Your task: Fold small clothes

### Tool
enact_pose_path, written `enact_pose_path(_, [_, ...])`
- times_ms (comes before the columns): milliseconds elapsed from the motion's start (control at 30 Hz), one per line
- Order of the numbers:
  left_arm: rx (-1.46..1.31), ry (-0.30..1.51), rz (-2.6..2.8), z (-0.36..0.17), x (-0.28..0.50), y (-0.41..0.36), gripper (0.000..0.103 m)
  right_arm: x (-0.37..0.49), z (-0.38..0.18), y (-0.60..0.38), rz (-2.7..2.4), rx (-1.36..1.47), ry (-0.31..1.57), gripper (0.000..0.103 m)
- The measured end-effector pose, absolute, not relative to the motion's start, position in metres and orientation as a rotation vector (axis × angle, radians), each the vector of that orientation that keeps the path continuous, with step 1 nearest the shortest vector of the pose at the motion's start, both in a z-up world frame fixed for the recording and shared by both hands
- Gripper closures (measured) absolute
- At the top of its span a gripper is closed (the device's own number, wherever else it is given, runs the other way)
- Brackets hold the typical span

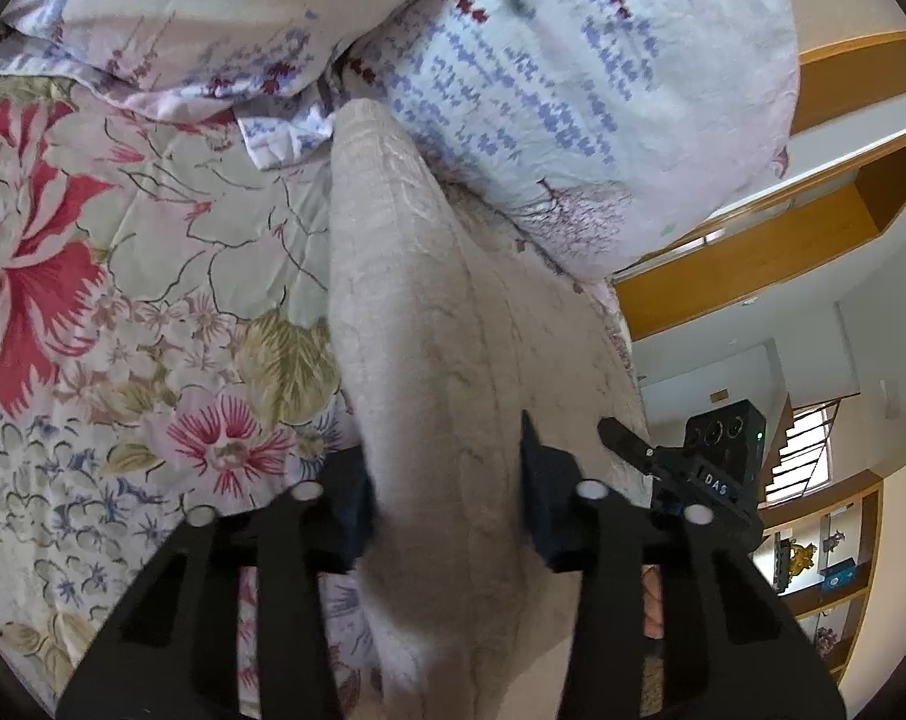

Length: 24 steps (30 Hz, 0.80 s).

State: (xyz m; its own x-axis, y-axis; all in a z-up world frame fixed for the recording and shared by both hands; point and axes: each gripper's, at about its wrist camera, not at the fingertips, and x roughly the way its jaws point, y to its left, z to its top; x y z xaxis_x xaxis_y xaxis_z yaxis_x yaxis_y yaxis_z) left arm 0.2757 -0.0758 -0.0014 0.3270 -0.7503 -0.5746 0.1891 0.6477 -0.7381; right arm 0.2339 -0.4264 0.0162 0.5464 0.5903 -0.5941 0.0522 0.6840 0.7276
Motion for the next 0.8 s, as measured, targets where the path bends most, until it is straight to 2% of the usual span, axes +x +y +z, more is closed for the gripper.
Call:
enact_pose_path(267, [-0.627,1.034,-0.736,0.027,0.247,-0.047,0.069,0.208,0.043,-0.376,0.416,0.736,0.891,0.079])
enact_pose_path(533, [-0.640,0.951,-0.668,0.055,0.227,0.043,0.068,0.209,0.056,-0.289,0.500,0.620,0.802,0.081])
enact_pose_path(600, [-0.665,0.939,-0.614,0.046,0.227,0.069,0.066,0.219,0.049,-0.268,0.493,0.561,0.827,0.081])
enact_pose_path(667, [-0.672,0.955,-0.522,0.029,0.235,0.089,0.064,0.242,0.022,-0.245,0.450,0.500,0.958,0.080])
enact_pose_path(700, [-0.673,0.990,-0.452,0.018,0.239,0.096,0.062,0.247,0.012,-0.240,0.431,0.492,1.005,0.078])
enact_pose_path(733, [-0.703,1.037,-0.424,0.000,0.244,0.102,0.061,0.251,0.002,-0.239,0.432,0.528,1.023,0.072])
enact_pose_path(800, [-0.750,1.023,-0.443,-0.007,0.243,0.109,0.058,0.251,0.004,-0.244,0.439,0.559,1.020,0.071])
